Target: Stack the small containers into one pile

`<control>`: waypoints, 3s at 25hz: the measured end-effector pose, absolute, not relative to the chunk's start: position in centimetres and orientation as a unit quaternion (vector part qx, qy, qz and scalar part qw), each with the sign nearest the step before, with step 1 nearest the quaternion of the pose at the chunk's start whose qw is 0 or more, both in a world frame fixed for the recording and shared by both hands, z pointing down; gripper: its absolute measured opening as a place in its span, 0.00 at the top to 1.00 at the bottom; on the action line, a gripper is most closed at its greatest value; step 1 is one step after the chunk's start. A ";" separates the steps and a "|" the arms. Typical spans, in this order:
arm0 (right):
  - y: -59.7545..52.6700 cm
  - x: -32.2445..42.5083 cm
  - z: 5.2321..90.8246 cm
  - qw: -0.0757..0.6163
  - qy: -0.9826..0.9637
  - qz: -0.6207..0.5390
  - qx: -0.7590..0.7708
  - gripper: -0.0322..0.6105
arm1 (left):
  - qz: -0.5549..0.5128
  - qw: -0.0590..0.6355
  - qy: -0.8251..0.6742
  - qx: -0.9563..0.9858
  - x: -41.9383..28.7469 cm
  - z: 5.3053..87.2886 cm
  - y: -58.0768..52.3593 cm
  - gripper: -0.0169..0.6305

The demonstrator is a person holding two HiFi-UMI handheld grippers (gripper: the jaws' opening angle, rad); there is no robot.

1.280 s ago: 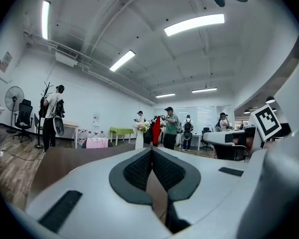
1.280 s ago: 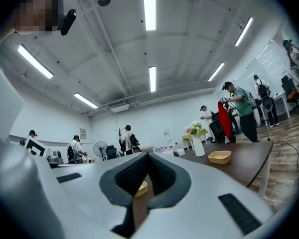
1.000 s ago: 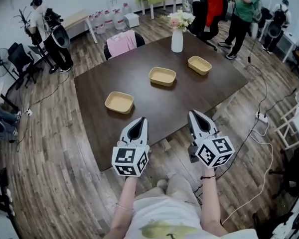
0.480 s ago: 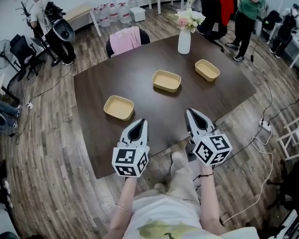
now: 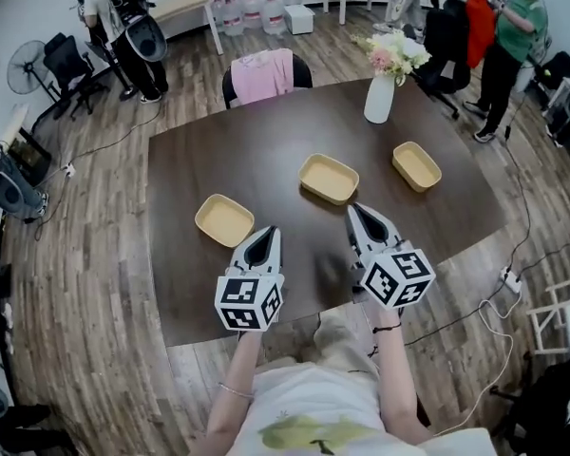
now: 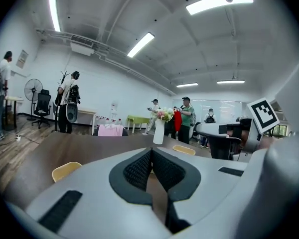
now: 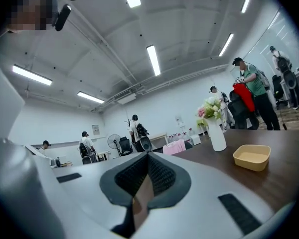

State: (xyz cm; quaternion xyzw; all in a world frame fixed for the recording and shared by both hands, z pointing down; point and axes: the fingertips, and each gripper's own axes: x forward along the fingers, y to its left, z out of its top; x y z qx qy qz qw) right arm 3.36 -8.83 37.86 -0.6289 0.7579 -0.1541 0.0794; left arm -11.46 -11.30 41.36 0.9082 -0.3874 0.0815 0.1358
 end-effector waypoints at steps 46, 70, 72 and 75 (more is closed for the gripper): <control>-25.8 -17.7 56.0 -0.184 0.884 -0.274 -0.330 0.85 | 0.092 0.292 -0.606 0.734 -23.5 52.4 -17.7 0.94; -27.1 -19.7 61.2 -0.235 0.840 -0.321 -0.368 0.89 | 0.089 0.294 -0.591 0.746 -25.3 52.9 -18.9 0.94; -27.2 -19.2 60.9 -0.234 0.840 -0.317 -0.374 0.89 | 0.088 0.291 -0.591 0.747 -25.4 52.7 -19.0 0.94; -27.4 -18.4 60.2 -0.230 0.840 -0.305 -0.385 0.89 | 0.087 0.284 -0.591 0.750 -25.6 52.2 -19.0 0.94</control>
